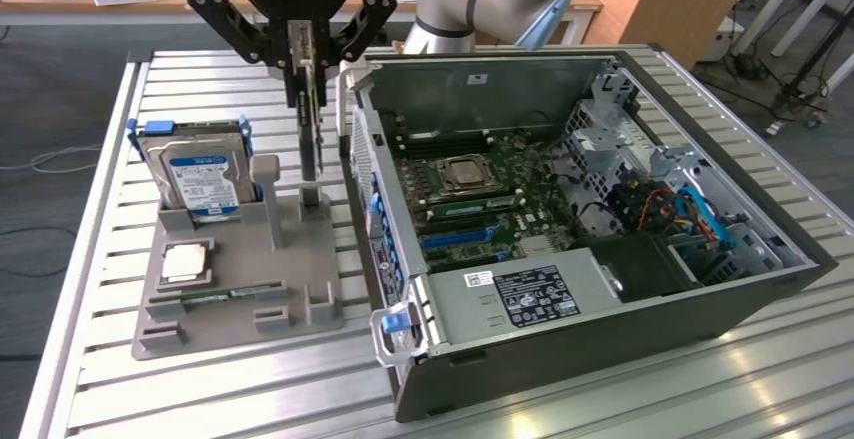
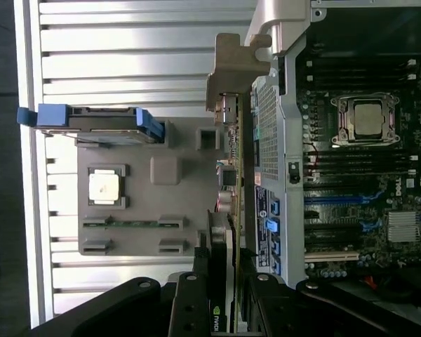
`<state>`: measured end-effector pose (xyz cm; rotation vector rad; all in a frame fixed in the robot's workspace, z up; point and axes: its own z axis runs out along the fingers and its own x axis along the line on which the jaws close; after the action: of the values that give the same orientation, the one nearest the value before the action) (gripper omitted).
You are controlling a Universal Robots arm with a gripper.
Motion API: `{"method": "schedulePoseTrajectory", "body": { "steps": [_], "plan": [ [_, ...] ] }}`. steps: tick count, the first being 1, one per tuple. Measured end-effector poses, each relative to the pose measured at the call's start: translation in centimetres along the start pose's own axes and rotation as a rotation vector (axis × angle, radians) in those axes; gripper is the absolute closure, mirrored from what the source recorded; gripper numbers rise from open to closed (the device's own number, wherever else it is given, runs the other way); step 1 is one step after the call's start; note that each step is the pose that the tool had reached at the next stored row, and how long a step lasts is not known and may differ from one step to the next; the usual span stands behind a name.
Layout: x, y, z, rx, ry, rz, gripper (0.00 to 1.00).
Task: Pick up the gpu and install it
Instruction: 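Reach for the gpu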
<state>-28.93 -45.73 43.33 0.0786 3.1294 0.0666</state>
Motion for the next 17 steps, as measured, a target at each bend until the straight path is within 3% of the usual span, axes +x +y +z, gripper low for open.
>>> {"method": "schedulePoseTrajectory", "body": {
  "steps": [7, 17],
  "plan": [
    [-0.9, 0.05, 0.03, -0.0069, 0.0010, -0.021, 0.73],
    [-3.3, 0.17, 0.06, -0.0152, 0.0024, -0.045, 0.73]
  ]
}}
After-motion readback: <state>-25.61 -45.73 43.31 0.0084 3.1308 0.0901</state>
